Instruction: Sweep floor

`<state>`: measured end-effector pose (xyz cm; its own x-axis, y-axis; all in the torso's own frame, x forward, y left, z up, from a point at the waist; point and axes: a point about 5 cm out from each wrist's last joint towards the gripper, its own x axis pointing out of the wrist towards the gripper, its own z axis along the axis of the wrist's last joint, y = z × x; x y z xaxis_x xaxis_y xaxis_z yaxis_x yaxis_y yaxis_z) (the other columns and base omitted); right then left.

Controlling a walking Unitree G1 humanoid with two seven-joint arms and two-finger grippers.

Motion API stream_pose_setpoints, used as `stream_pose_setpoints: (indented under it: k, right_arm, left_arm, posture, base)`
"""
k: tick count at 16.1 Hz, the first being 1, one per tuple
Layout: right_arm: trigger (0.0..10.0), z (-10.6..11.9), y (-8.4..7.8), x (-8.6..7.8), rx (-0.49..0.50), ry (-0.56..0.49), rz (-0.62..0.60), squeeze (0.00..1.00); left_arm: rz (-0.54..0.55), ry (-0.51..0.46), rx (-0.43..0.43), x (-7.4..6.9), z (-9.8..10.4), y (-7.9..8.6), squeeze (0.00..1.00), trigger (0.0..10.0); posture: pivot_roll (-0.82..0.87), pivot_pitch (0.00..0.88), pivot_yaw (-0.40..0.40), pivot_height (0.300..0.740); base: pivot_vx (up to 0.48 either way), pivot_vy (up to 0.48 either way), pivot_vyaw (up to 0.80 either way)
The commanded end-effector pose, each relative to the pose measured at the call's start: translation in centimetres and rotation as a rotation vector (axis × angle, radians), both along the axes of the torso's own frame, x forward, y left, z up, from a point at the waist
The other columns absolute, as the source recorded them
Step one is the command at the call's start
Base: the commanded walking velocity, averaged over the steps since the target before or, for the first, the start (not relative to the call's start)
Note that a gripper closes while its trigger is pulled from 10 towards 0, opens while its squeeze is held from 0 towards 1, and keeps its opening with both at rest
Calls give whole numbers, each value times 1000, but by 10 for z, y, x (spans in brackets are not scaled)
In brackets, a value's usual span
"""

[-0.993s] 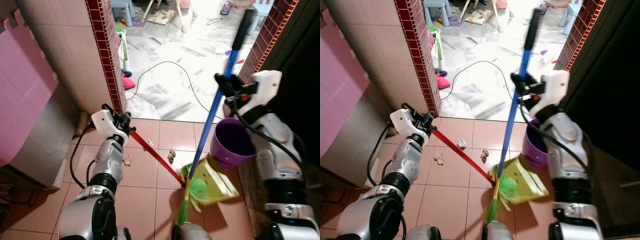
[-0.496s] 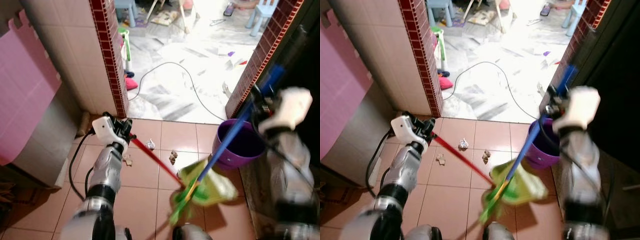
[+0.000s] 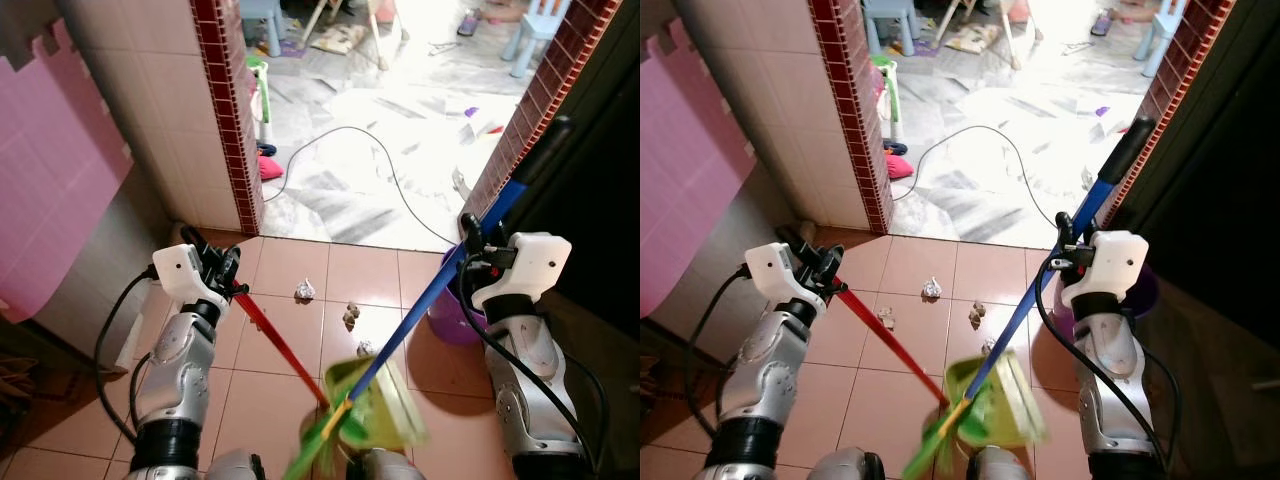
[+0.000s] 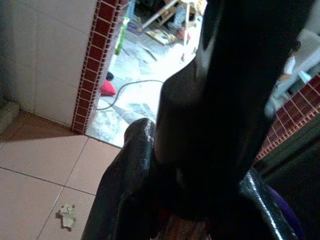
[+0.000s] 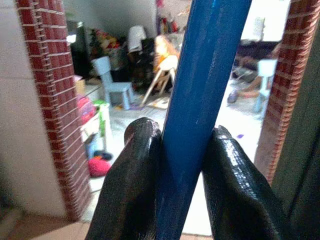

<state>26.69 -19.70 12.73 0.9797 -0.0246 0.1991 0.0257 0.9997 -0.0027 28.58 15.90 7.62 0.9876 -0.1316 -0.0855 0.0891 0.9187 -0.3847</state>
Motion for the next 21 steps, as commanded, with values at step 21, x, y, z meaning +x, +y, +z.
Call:
stream_pose_setpoints:
  k: [21]
  right_arm:
    - [10000,36,-26,46,-141,-13,278,0]
  left_arm:
    - [146,-208,187,37,44,22,0,10000]
  posture:
    - [-182,0,15,740]
  base:
    - [0,0,0]
